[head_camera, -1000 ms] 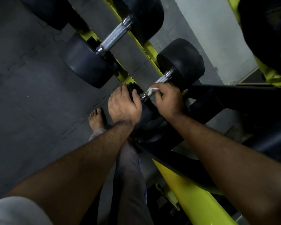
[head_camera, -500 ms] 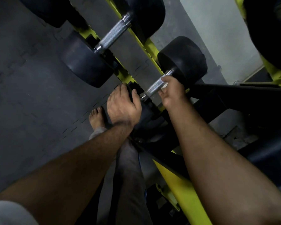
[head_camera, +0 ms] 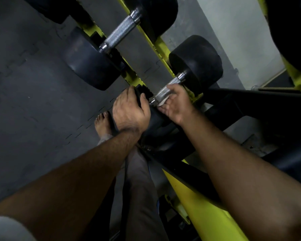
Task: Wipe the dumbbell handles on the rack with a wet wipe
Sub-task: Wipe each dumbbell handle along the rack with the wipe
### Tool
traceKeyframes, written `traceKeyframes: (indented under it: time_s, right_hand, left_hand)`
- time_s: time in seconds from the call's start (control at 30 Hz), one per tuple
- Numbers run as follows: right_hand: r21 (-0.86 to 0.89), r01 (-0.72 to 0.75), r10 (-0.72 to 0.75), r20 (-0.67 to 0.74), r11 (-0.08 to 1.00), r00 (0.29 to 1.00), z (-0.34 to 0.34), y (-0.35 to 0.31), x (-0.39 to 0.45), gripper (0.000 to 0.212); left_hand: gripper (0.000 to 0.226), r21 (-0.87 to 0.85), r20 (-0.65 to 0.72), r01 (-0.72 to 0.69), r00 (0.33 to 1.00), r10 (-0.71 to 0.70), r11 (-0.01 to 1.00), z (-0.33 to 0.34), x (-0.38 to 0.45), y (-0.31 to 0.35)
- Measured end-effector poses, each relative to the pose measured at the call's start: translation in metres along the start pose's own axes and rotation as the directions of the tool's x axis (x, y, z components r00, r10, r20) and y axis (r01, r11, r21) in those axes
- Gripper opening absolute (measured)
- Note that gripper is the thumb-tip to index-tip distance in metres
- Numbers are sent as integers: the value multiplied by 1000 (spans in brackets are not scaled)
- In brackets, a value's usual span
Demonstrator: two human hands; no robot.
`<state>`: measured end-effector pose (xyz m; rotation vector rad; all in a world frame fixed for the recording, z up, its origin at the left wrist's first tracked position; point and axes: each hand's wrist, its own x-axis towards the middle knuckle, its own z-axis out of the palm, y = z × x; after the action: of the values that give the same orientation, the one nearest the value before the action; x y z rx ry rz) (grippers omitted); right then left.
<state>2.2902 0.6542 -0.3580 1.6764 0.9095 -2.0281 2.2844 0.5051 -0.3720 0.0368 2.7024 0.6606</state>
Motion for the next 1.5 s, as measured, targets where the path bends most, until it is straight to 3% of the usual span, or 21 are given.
traceKeyframes:
  time_s: [0.1,0.23,0.37,0.43,0.5,0.53,0.63,0.8,0.93,1.07,1.2,1.33,1.37,1.43,1.5]
  right_hand:
    - [109,73,-67,-53,991,996,2,-8,7,15]
    - [-133,-39,40,0,990,999,1,10,9,25]
    - [89,32,-29,-41,995,999,3,2,21,14]
    - [46,10,-9,-8,999,1000,5,17,27,21]
    - [-34,4,-3,38,999,999,2,15,31,12]
    - [-1,27,-27,39,1000,999,-1,5,32,5]
    - [270,132,-132,-19,954,991,1,-9,35,15]
    - [242,143,-138,-35,960,990,13,-10,36,23]
    - [440,217,-191,-104,871,976,8,-15,45,20]
    - [309,157,-160,-16,938,987,9,-6,35,14]
    - [373,253,-182,-216,893,959,18,-12,38,11]
    - [133,93,-83,-75,987,994,14,11,31,8]
    - [130,96,-90,-55,987,994,9,3,29,13]
    - [284,165,-146,-86,945,986,7,-14,30,23]
    - [313,191,-159,-125,930,979,11,-12,32,18]
  left_hand:
    - [55,1,-29,-13,999,13,1000,2,0,-2]
    - [53,14,-37,-22,999,22,1000,3,0,-3]
    - [55,22,-42,-13,999,14,1000,4,0,-3]
    - [55,20,-34,-6,999,7,1000,4,1,-3]
    - [55,21,-32,-5,999,6,1000,4,0,-4]
    - [55,15,-40,-10,999,11,1000,4,0,-4]
    - [54,-2,-63,-13,998,13,1000,6,0,-4]
    - [54,-6,-50,-13,999,13,1000,3,0,-1]
    - [53,-2,-56,-11,998,10,1000,5,0,-3]
    - [56,-2,-35,-6,999,6,1000,3,-1,-2]
    - [57,-3,-33,-7,999,7,1000,5,0,-3]
    - [58,7,-12,6,1000,-6,1000,2,0,0]
    - [59,2,-9,5,1000,-5,1000,2,-1,0]
    - [59,-2,-4,3,1000,-3,1000,2,-1,-1]
    - [59,1,-1,8,1000,-8,1000,3,1,-3]
